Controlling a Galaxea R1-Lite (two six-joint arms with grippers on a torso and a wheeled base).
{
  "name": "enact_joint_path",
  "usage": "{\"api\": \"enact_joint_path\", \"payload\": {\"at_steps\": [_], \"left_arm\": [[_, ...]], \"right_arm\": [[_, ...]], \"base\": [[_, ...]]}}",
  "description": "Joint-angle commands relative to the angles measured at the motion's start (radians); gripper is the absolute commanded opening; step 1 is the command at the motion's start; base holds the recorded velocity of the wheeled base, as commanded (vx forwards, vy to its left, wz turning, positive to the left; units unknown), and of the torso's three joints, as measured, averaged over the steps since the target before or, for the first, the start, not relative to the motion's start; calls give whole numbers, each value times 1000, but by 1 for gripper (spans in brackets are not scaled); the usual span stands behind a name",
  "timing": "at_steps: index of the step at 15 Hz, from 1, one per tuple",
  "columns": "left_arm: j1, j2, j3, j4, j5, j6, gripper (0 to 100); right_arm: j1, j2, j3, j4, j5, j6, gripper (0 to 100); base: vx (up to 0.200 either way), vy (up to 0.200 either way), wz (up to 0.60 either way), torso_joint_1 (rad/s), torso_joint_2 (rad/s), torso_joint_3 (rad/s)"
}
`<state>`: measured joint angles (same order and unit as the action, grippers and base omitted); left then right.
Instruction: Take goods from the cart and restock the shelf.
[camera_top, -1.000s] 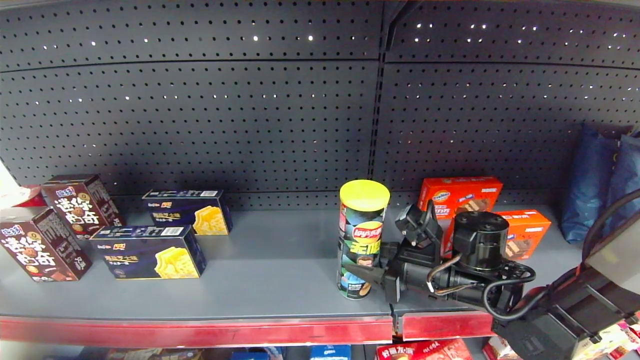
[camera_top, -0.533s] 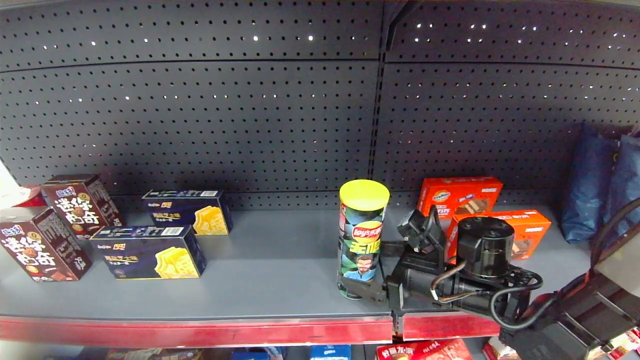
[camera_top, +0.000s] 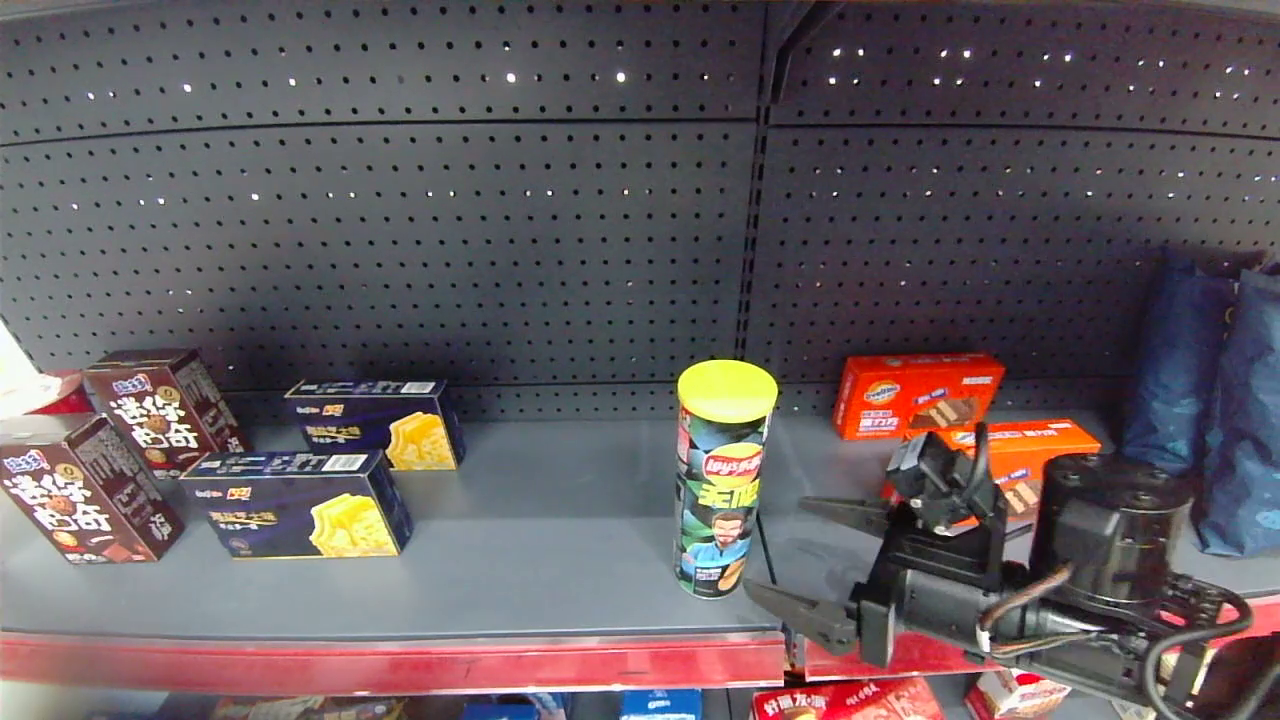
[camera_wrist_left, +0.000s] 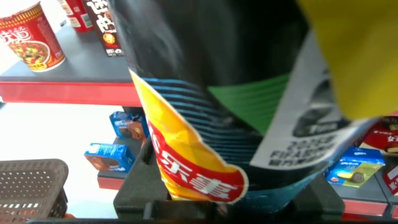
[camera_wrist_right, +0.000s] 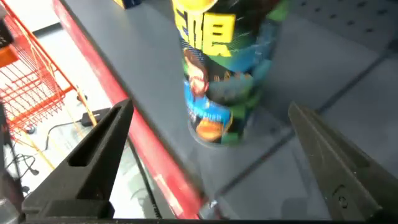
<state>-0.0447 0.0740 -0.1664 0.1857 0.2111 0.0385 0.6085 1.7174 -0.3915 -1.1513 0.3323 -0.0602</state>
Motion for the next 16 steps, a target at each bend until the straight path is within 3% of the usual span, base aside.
{"api": "enact_joint_path", "payload": {"at_steps": [1,4,6,8,9,11,15,16], "left_arm": [[-1,0,-5,0,-1,0,0],[-1,0,-21,-17,-9,1,0],[-1,0,-56,-52,-45,8,0],[-3,1,-110,-40,-82,15,0],[-11,13,-147,-40,-111,43,0],[-12,61,-193,-40,-205,49,0],[-12,253,-292,-57,-420,49,0],[-12,271,-295,-57,-443,49,0]], "right_arm": [[-38,-234,122,12,-42,-1,100],[-125,-455,131,211,-47,-67,100],[-124,-691,86,525,-142,-72,100],[-124,-822,105,644,-203,-70,100],[-124,-918,129,708,-288,-70,100],[-127,-1041,146,792,-365,-69,100],[-144,-1256,198,863,-375,-69,100],[-144,-1277,214,864,-374,-67,100]], "base": [[0,0,0,0,0,0],[0,0,0,0,0,0],[0,0,0,0,0,0],[0,0,0,0,0,0],[0,0,0,0,0,0],[0,0,0,0,0,0],[0,0,0,0,0,0],[0,0,0,0,0,0]]}}
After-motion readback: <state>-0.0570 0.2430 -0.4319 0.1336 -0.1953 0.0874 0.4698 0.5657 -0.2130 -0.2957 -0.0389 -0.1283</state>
